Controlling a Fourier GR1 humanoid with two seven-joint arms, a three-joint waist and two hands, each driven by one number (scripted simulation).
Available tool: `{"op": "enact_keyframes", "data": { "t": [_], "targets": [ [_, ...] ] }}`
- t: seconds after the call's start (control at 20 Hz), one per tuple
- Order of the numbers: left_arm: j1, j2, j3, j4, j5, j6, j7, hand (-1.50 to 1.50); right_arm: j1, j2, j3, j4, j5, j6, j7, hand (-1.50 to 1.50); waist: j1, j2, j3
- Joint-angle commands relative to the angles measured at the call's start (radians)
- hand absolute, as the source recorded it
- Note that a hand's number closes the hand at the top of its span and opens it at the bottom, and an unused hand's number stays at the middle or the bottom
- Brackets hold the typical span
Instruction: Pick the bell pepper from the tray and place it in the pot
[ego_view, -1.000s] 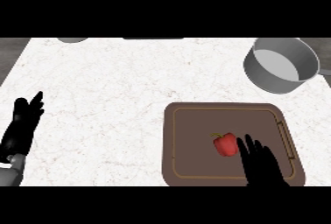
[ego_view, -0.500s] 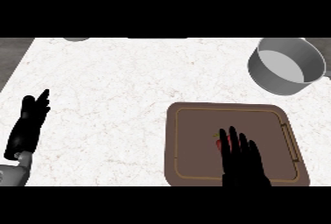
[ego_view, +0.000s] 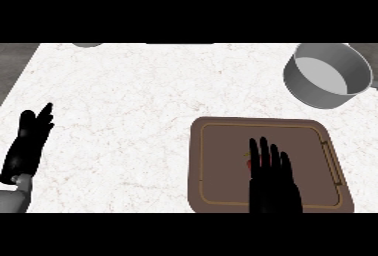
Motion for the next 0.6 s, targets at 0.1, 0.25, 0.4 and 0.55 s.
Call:
{"op": "enact_keyframes", "data": {
  "t": [0.1,0.25,0.4,0.55],
  "targets": [
    [0.039,-0.035,0.052,0.012,-0.03,-0.031,-0.057,0.0,0.009,-0.024,-0.07,0.085,0.004,-0.108,-0.053,-1.5,0.0,0.0,0.0],
    [0.01,-0.032,0.056,-0.05,-0.056,-0.049,0.037,0.0,-0.047,-0.013,-0.124,0.123,-0.006,-0.059,-0.073,-1.5,0.0,0.0,0.0],
    [0.017,-0.063,0.076,0.013,-0.081,-0.058,-0.03,0.0,0.037,-0.006,-0.062,0.131,0.037,-0.11,-0.04,-1.5,-0.002,0.0,0.0],
    [0.009,-0.092,0.081,0.033,-0.098,-0.068,-0.036,0.0,-0.01,0.017,-0.119,0.164,-0.002,-0.079,-0.051,-1.5,-0.002,0.0,0.0]
  ]
}}
